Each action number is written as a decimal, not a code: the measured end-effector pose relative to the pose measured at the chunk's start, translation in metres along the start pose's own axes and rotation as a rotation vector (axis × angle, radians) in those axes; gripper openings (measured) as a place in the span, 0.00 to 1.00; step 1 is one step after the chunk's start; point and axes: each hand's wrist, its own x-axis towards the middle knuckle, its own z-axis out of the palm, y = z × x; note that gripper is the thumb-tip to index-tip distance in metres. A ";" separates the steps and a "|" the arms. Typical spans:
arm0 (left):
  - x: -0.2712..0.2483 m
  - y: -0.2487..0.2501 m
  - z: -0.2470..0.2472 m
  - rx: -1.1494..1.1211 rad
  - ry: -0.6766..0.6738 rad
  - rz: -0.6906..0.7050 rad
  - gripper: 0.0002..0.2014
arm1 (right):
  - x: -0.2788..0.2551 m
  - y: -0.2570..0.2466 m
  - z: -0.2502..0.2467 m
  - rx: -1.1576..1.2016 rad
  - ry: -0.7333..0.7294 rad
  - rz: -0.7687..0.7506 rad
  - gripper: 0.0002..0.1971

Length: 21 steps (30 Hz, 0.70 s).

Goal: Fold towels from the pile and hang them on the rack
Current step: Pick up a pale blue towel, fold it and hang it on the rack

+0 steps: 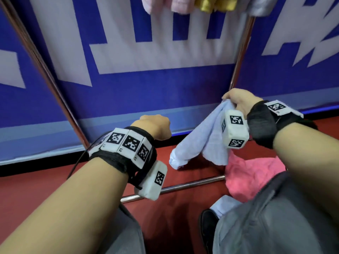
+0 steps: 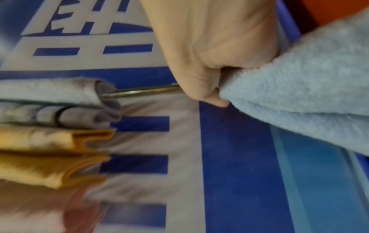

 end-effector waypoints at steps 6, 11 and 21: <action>0.002 0.004 -0.013 -0.531 -0.121 0.037 0.09 | -0.052 -0.016 0.031 0.118 -0.136 -0.167 0.14; -0.008 0.004 -0.017 -0.766 -0.251 0.124 0.07 | -0.066 -0.008 0.061 0.253 -0.104 -0.169 0.14; -0.002 0.007 -0.007 -0.582 -0.040 0.022 0.12 | -0.078 -0.005 0.076 0.337 -0.233 -0.177 0.17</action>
